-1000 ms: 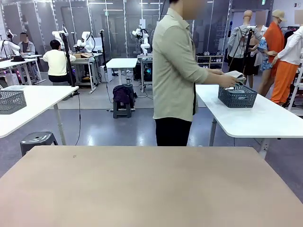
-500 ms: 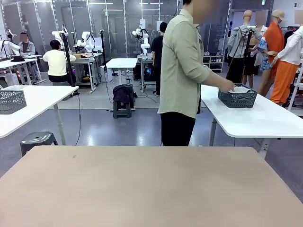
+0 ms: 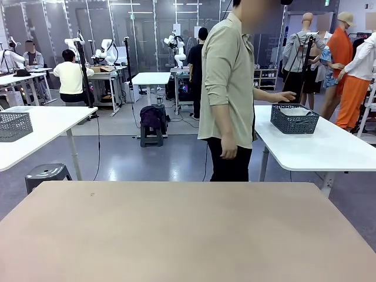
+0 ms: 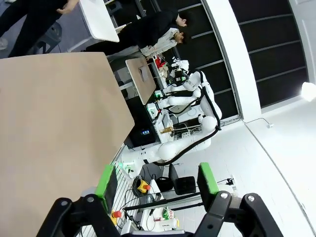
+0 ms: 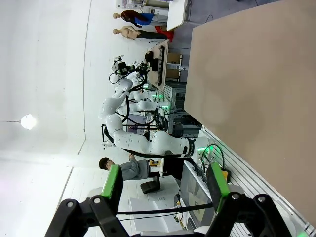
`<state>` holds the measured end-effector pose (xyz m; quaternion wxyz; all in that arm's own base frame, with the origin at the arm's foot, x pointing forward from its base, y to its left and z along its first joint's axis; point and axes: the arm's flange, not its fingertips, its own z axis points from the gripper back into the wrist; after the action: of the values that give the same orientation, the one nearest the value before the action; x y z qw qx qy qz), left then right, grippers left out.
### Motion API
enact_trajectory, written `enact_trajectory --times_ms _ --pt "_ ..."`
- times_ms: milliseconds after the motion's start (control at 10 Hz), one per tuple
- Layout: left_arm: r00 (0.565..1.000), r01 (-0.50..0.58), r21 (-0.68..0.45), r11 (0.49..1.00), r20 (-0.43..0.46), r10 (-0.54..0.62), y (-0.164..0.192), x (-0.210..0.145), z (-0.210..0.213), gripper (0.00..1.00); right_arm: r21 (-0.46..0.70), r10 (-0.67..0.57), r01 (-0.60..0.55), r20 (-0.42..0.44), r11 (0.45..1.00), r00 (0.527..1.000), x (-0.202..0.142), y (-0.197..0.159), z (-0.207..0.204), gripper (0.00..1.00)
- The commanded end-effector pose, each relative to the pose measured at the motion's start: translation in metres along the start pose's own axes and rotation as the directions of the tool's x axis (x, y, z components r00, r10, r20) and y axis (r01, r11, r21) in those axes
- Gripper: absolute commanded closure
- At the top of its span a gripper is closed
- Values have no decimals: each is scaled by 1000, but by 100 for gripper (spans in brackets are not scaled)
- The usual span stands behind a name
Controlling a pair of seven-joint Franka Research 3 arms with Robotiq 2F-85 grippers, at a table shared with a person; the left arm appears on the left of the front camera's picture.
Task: Fold the towels and place them in the basket.
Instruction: Stack the folded Towel with hook on the right side of the table.
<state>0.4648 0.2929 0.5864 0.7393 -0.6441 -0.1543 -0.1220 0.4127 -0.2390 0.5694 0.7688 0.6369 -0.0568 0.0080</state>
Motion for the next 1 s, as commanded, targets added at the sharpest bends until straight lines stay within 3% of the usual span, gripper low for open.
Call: enact_trajectory --times_ms 0,900 --pt "1000 -2 15 1000 4 2 -1 -3 -2 16 -1 4 -4 1 1000 1000 -1 1 0 13" --pt "1000 -2 15 1000 4 2 -1 -3 -2 16 -1 4 -4 1 1000 1000 -1 1 0 13"
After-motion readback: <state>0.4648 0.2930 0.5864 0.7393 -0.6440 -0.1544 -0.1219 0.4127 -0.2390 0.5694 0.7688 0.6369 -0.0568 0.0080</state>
